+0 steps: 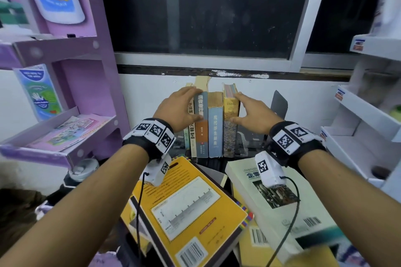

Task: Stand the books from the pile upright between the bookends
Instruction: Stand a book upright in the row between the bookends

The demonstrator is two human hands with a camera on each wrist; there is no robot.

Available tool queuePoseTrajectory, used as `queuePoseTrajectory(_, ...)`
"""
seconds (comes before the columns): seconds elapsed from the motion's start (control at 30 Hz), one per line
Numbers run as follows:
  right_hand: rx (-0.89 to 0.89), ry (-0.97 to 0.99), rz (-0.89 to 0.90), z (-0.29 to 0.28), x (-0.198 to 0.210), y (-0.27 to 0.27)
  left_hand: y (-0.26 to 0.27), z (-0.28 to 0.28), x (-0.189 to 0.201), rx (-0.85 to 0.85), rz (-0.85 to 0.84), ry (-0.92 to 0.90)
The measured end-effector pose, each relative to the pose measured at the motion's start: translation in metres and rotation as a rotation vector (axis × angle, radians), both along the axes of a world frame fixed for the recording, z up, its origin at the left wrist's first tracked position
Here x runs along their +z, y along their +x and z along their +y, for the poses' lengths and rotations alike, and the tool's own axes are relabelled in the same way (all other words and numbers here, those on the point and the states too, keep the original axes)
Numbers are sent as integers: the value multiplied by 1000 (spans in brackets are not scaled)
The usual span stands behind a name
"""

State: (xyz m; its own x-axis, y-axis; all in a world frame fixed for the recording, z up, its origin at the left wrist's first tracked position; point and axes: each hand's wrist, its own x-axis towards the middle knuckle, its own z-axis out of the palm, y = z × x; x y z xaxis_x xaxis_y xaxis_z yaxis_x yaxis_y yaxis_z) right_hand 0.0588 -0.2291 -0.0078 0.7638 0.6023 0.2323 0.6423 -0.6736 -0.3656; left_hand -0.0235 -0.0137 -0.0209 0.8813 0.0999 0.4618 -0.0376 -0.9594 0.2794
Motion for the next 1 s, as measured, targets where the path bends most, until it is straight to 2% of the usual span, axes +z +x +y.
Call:
queuePoseTrajectory(0.23, 34, -11, -105, 2, -7, -34, -43, 2, -15, 62, 130, -28)
queuePoseTrajectory(0.4, 87, -61, -9, 12, -12, -58, -66, 3, -26, 90, 321, -89)
queuePoseTrajectory(0.53, 126, -183, 165, 24, -22, -72, -82, 0, -33, 66, 480, -150)
queuePoseTrajectory(0.63, 161, -363, 260, 33, -33, -83, -93, -1, -40, 47, 606, -191)
queuePoseTrajectory(0.8, 191, -616, 333, 48, -48, -94, -104, 8, -54, 112, 894, -305)
queuePoseTrajectory(1.0, 216, -677, 306, 59, -56, -102, -106, 16, -61, 156, 926, -337)
